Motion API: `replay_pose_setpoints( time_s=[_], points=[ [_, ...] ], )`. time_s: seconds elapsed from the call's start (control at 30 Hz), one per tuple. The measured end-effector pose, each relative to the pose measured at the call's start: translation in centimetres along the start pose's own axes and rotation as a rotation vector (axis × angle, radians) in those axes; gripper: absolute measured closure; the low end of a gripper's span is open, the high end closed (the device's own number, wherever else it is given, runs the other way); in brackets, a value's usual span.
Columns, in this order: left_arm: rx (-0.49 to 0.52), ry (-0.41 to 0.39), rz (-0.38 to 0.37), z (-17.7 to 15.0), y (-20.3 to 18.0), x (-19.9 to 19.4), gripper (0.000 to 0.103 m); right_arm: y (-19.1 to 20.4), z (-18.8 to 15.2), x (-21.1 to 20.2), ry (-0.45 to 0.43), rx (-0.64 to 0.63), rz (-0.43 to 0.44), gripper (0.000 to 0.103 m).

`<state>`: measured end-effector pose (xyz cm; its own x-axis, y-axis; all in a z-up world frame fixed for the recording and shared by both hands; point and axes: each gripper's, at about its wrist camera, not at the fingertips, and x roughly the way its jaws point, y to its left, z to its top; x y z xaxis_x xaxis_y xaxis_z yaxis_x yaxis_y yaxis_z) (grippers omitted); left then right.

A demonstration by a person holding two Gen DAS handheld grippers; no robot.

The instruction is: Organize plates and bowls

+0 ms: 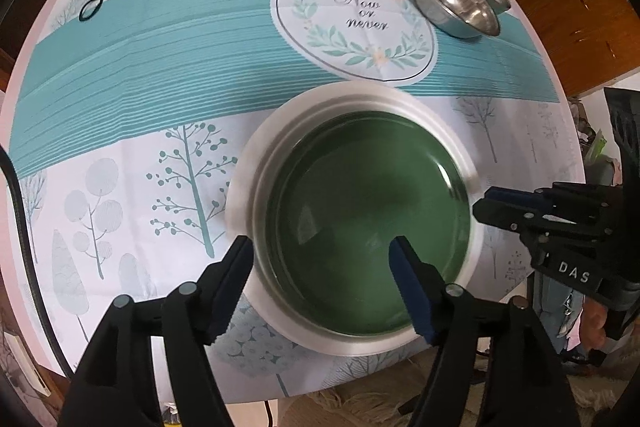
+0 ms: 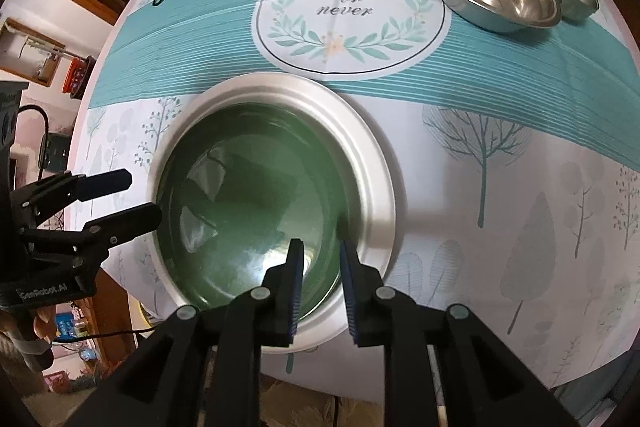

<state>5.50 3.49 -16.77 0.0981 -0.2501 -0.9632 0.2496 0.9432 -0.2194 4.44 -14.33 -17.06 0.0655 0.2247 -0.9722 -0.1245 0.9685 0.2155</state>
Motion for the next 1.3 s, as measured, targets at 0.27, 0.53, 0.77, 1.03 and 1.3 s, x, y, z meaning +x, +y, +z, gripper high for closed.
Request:
replay_pose_setpoints(
  time_s=[0.27,0.53,0.77,1.03,1.3],
  points=[
    [0.025,-0.125,0.052,-0.6,-2.0,-3.8,0.024,1.2,-0.7,-1.4,-0.028,-0.035,0.004,0.084],
    [0.014,-0.255,0.114,-0.6,-3.0,-7.7,0.019,1.8,-0.7,-4.0,-0.098,-0.066,-0.004,0.075],
    [-0.066,-0.350,0.154,-0.6,-3.8,-10.2,0.016,1.6,-0.6,-6.5,-0.159,-0.098,0.015,0.073],
    [-0.098,-0.414,0.252,-0.8,-6.0,-12.4,0.016,0.7,-0.4,-9.6,-0.226,-0.164,0.047,0.073],
    [-0.094,-0.497,0.364,0.7,-6.8,-16.7,0.016,-0.1,2.1,-13.2,-0.315,-0.236,0.037,0.073]
  ],
)
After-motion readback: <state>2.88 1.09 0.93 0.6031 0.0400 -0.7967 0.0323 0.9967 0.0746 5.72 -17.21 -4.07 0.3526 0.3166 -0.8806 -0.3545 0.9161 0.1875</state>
